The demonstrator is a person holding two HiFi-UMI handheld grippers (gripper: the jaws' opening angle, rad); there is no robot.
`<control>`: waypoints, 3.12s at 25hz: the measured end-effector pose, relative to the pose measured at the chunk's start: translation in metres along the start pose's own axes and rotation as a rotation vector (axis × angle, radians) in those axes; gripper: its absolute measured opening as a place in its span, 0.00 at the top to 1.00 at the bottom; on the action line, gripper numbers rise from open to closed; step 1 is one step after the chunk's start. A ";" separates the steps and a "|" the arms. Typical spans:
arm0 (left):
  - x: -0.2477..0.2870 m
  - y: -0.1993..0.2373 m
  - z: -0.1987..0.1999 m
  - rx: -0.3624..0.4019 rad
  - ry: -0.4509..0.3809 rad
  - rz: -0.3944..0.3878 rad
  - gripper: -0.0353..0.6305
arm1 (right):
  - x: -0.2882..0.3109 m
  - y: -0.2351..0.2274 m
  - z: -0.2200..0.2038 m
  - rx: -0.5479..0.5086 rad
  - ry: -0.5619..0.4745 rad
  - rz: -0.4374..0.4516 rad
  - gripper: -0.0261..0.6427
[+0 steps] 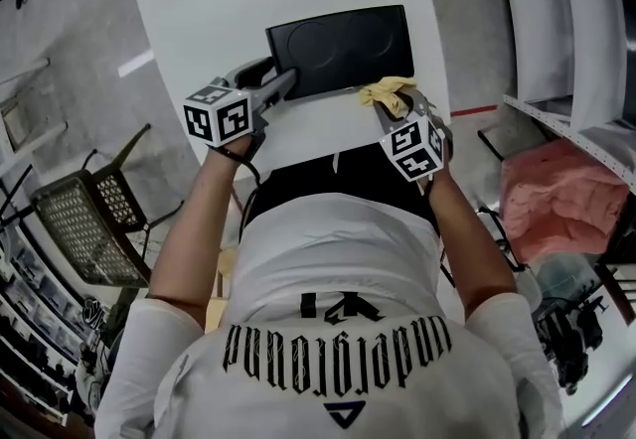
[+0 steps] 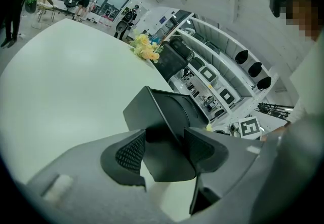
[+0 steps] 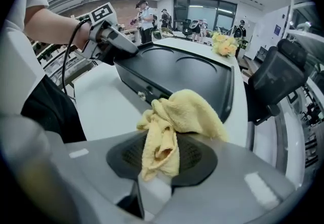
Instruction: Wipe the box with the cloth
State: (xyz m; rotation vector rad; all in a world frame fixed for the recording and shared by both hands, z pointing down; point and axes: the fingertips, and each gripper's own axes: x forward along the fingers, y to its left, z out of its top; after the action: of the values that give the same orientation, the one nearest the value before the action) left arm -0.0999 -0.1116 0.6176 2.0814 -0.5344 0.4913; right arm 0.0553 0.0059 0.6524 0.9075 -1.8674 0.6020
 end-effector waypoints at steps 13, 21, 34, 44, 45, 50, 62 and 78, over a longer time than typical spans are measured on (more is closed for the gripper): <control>0.007 -0.005 0.000 0.007 0.033 0.002 0.56 | -0.026 -0.075 -0.043 -0.465 0.127 0.112 0.78; 0.010 -0.008 -0.002 0.016 0.080 -0.002 0.55 | -0.017 -0.109 -0.025 -1.044 0.223 0.284 0.78; 0.010 -0.005 -0.001 -0.024 0.050 0.026 0.56 | -0.005 -0.151 0.033 -1.069 0.131 0.239 0.78; 0.009 -0.003 -0.002 -0.057 0.039 0.029 0.56 | -0.048 -0.069 -0.032 -0.976 0.074 0.372 0.78; 0.010 -0.003 -0.001 -0.055 0.039 0.029 0.56 | -0.048 -0.071 -0.030 -0.969 0.068 0.371 0.78; 0.010 -0.004 -0.002 -0.048 0.050 0.023 0.56 | -0.041 -0.096 0.004 -0.940 0.036 0.346 0.78; 0.011 -0.005 -0.005 -0.058 0.039 0.012 0.55 | 0.005 -0.164 0.113 -0.893 0.046 0.437 0.78; -0.004 -0.027 -0.005 -0.071 -0.048 0.001 0.56 | 0.036 -0.035 0.209 -0.298 0.143 1.066 0.79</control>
State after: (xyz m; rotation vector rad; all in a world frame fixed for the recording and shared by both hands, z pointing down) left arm -0.0894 -0.0926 0.5996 2.0291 -0.5725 0.4178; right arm -0.0390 -0.1783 0.5947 -0.3950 -2.1376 0.9300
